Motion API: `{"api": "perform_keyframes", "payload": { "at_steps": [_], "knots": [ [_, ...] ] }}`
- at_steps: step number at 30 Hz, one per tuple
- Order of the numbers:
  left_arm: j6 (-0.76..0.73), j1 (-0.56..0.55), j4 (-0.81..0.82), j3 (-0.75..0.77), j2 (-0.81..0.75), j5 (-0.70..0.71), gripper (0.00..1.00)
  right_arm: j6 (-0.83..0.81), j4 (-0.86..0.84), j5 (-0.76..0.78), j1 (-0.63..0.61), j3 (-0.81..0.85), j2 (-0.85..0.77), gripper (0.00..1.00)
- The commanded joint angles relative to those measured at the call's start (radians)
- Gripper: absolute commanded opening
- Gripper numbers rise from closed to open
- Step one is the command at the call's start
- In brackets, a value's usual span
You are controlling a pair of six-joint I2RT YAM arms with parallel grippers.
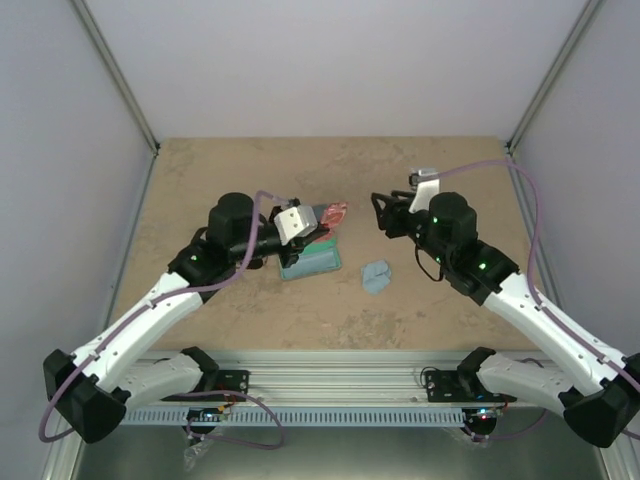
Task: Organize the sunglasses
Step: Fold the sunglasses, then place the sunglasses in the sunglasses case.
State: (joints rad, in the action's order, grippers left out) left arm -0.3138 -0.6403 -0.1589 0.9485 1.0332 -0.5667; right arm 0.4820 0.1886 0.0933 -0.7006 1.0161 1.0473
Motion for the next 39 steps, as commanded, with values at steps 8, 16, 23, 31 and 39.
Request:
{"api": "perform_keyframes", "payload": {
  "at_steps": [8,16,23,31,39],
  "knots": [
    [-0.263,-0.034,-0.209,0.020,0.235,0.453,0.00,0.187,0.033,0.197,0.089,-0.268,-0.183,0.54],
    [-0.267,-0.056,-0.377,0.145,0.478,0.539,0.00,0.206,0.017,0.149,0.115,-0.361,-0.203,0.54],
    [-0.264,-0.078,-0.466,0.210,0.577,0.558,0.00,0.195,0.012,0.129,0.129,-0.380,-0.189,0.54],
    [-0.265,-0.096,-0.550,0.278,0.675,0.651,0.00,0.194,0.010,0.115,0.143,-0.395,-0.187,0.54],
    [-0.273,-0.103,-0.601,0.311,0.734,0.704,0.00,0.193,0.009,0.099,0.151,-0.401,-0.177,0.53]
  ]
}}
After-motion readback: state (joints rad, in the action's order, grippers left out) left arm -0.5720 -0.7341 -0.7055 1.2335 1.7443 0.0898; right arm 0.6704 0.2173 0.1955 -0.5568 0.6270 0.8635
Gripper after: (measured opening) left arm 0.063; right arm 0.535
